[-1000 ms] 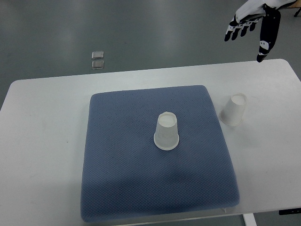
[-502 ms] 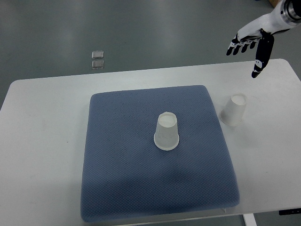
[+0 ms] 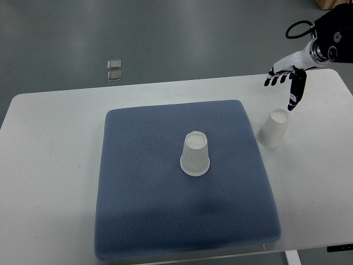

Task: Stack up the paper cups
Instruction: 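Lower the open right hand down beside the standing white cup, then close the right hand fingers around the white paper cup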

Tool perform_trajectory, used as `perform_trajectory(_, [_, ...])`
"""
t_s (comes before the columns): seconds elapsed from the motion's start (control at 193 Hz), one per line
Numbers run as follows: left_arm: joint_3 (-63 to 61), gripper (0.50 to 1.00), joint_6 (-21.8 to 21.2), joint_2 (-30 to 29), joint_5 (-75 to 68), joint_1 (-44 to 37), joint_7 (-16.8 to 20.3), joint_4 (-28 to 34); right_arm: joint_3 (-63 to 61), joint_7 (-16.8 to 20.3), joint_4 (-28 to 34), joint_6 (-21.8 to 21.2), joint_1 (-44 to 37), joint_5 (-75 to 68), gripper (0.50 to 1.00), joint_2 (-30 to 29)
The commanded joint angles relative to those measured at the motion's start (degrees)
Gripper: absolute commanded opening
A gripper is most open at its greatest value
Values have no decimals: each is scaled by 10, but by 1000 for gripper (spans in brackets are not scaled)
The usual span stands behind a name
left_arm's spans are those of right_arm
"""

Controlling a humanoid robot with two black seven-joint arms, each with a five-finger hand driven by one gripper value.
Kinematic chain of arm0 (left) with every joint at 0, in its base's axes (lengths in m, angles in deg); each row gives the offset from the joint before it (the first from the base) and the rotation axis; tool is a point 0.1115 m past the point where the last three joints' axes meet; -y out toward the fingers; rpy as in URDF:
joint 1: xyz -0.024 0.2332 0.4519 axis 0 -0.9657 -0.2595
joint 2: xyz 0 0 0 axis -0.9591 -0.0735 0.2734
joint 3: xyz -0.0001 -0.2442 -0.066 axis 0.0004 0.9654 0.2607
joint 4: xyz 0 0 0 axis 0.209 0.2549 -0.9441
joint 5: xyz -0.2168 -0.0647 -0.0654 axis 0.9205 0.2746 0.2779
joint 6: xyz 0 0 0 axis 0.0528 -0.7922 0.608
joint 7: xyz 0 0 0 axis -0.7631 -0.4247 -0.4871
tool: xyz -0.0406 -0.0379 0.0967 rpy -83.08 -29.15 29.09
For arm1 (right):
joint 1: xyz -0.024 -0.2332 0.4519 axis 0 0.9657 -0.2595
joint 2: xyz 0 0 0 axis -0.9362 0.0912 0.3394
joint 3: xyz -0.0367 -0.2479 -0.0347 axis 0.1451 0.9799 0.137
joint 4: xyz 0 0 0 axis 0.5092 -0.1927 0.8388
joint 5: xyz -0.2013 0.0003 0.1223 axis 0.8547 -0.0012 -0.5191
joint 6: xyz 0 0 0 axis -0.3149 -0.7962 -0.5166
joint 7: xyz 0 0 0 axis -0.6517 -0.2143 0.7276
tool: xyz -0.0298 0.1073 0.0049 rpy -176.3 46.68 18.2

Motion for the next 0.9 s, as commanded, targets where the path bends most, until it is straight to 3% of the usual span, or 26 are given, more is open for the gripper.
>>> perform_trajectory(0.0, [1,1000,0,0,1,-2,0,2,0,0,-23,-1,25,0,917,-13])
perform_trajectory(0.492, [1,1000,0,0,1,-5,1,2,0,-1,-93,4,108,4,917,-15])
perform_trajectory(0.896, [1,1000,-1,0,2,-6,0,2,-3,-1,-127,25,152,-2,917,-54])
